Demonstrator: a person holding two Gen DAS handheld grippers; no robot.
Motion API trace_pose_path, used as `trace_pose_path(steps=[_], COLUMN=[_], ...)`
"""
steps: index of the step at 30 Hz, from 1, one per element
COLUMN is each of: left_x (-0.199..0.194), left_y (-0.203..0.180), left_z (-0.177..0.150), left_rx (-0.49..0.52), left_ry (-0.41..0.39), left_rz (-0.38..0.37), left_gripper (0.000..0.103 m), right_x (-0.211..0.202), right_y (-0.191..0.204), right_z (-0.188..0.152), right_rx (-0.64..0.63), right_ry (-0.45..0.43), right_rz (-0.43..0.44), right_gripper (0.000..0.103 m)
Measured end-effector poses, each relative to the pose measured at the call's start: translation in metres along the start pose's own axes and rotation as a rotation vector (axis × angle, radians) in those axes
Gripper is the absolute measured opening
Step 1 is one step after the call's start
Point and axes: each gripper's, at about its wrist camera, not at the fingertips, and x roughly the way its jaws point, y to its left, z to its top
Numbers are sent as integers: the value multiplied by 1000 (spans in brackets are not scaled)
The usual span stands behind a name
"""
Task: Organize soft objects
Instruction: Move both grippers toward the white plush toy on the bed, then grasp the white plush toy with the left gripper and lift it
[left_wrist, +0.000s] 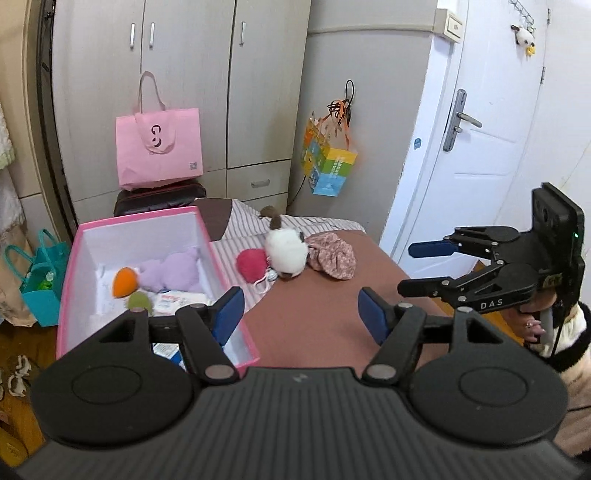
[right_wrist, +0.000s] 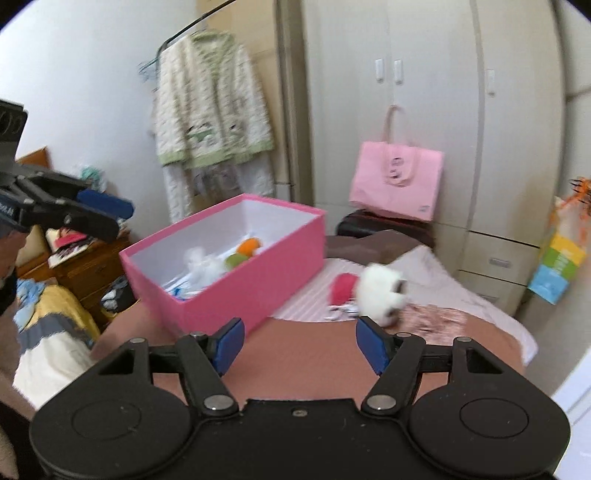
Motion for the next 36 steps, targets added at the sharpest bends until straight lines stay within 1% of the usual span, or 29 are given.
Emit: trace_pose_path(steps=[4, 6, 8, 13, 17, 20, 22, 23, 25, 27, 28, 31, 32, 36], left_x=[29, 44, 60, 99, 129, 149, 164, 172, 185, 202, 209, 230, 236, 257], left_y=[-18, -26, -33, -46, -48, -46, -42, -40, -37, -34, -31, -21, -17, -9], left_z=[4, 5, 8, 11, 10, 11, 14, 14, 16, 17, 17, 17, 18, 18], left_rx=[19, 16, 6, -14, -39, -61, -93, -114, -122, -138, -149, -190, -207, -243], left_ry=[-1, 7, 17, 41, 56, 58, 72, 69, 48, 30, 31, 28, 25, -6], left_rz=[25, 18, 0, -12, -16, 0, -10, 4, 47, 100, 111, 148, 155, 189], left_gripper=[67, 67, 67, 67, 67, 67, 67, 67, 67, 67, 66, 66, 66, 65], right_x=[1, 4, 7, 23, 41, 51, 59, 64, 76, 90, 99, 120, 128, 155], right_y=[-23, -33, -41, -54, -60, -63, -65, -65, -66, -70, -73, -83, -85, -88], right_z=[-9, -13, -15, -20, -22, -23, -25, -25, -27, -26, -25, -21, -19, -12], right_rx=[-21, -31, -29, -58, -85, -108, -139, -160, -206, -206, -192, -137, -131, -171], right_ry=[-53, -54, -55, -30, -17, -40, -69, -71, -63, -49, -42, -63, -47, -2], right_rz=[-51, -68, -68, -20, 28, 68, 104, 116, 118, 105, 101, 108, 103, 98], right_gripper=[75, 75, 75, 75, 75, 75, 75, 75, 75, 75, 75, 75, 75, 75])
